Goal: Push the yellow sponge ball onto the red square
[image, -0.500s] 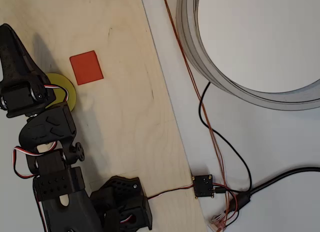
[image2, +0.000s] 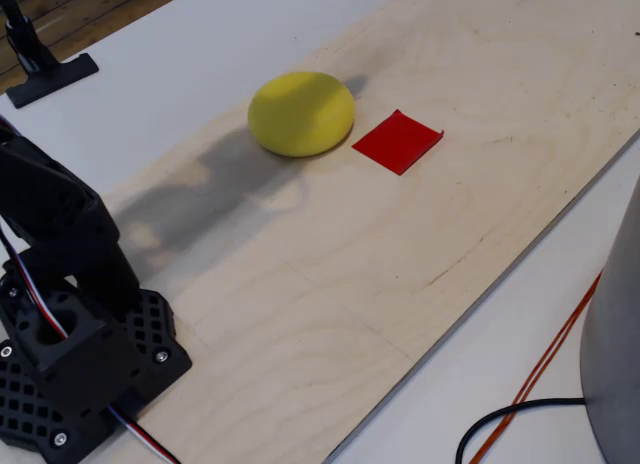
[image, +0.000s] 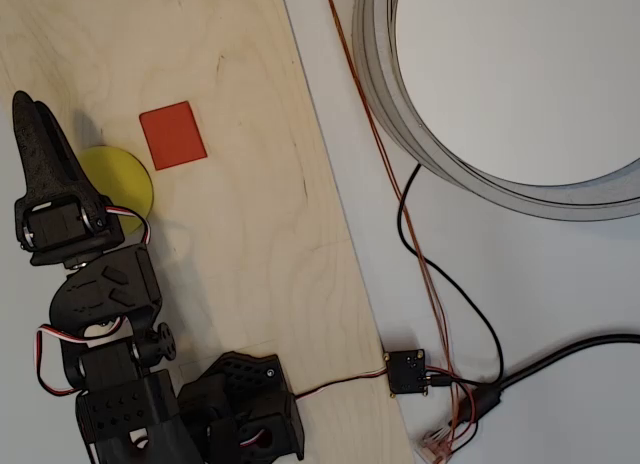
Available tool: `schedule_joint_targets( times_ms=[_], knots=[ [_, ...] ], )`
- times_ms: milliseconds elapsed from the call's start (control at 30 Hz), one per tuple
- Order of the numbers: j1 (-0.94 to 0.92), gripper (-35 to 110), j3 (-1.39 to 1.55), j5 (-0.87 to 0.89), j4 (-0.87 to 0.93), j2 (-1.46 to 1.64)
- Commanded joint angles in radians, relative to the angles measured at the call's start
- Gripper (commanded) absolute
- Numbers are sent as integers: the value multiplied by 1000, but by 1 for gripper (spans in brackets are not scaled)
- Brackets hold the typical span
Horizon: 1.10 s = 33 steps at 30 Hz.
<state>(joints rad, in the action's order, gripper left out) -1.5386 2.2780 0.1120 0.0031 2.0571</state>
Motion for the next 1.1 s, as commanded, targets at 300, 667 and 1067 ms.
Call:
schedule_joint_targets(
  times_ms=[300,667,1067],
  knots=[
    [169,20,-106,224,423,117],
    [322,22,143,443,483,342],
    [328,22,417,525,483,532]
  ],
)
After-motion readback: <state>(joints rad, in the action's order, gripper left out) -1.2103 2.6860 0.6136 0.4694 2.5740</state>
